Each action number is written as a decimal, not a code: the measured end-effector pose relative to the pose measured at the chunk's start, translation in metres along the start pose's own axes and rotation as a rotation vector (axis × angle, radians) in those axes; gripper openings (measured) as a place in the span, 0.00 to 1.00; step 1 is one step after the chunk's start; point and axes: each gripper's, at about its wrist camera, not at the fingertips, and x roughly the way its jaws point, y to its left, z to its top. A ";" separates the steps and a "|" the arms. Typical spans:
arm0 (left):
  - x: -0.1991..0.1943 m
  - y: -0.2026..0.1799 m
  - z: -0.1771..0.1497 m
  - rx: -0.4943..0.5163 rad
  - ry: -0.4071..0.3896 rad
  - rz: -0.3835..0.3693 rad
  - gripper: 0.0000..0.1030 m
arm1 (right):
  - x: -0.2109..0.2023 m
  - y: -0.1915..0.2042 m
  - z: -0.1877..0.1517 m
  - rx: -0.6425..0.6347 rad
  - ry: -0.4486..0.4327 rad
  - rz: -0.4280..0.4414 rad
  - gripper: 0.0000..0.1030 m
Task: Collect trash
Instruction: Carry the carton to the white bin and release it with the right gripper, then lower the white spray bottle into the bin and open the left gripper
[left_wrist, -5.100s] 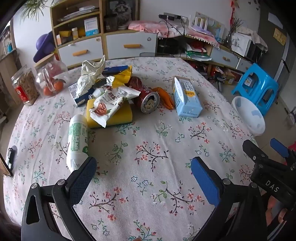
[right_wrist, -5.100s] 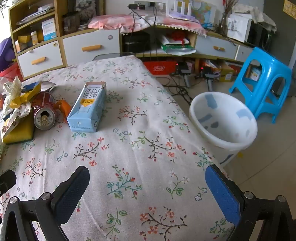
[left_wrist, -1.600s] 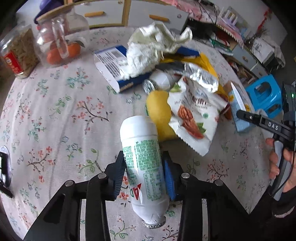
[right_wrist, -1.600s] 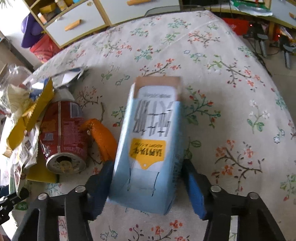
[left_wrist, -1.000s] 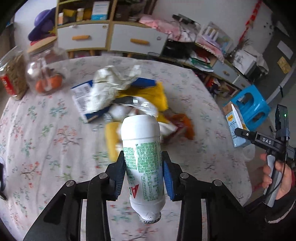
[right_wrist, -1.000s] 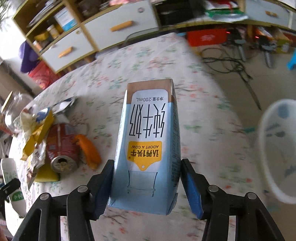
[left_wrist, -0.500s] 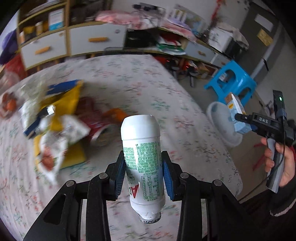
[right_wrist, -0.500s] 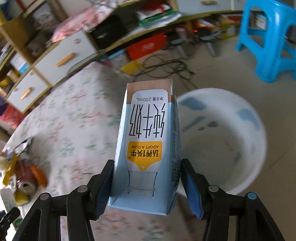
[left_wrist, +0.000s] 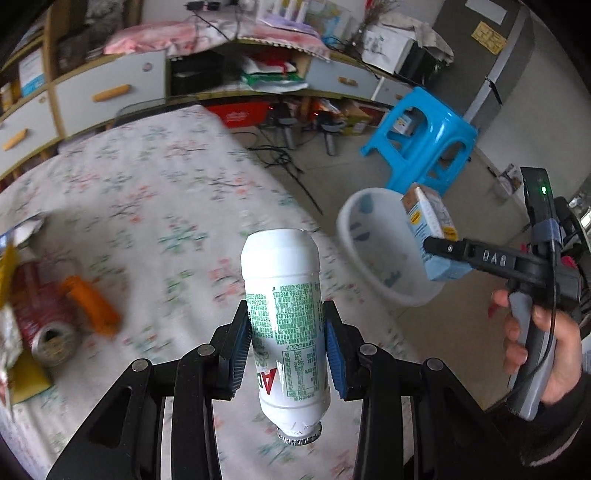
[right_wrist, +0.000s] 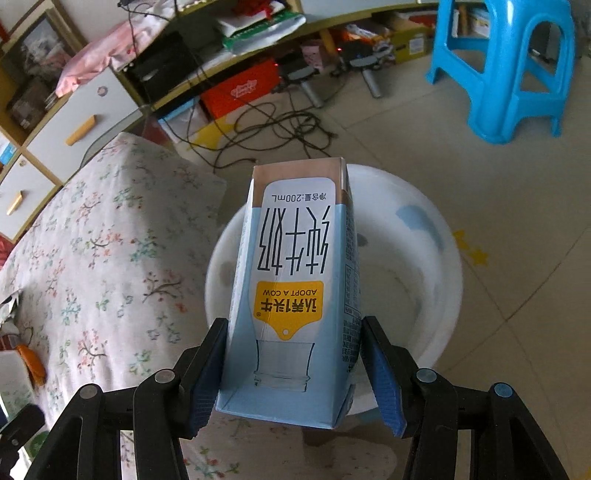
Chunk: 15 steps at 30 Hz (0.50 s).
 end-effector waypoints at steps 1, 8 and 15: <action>0.005 -0.005 0.004 0.005 0.002 -0.007 0.38 | 0.000 -0.002 0.000 -0.008 0.004 -0.009 0.61; 0.041 -0.042 0.031 0.031 0.025 -0.071 0.38 | -0.018 -0.022 0.000 -0.010 -0.043 -0.074 0.70; 0.076 -0.077 0.050 0.053 0.037 -0.116 0.38 | -0.034 -0.053 -0.003 0.046 -0.065 -0.097 0.70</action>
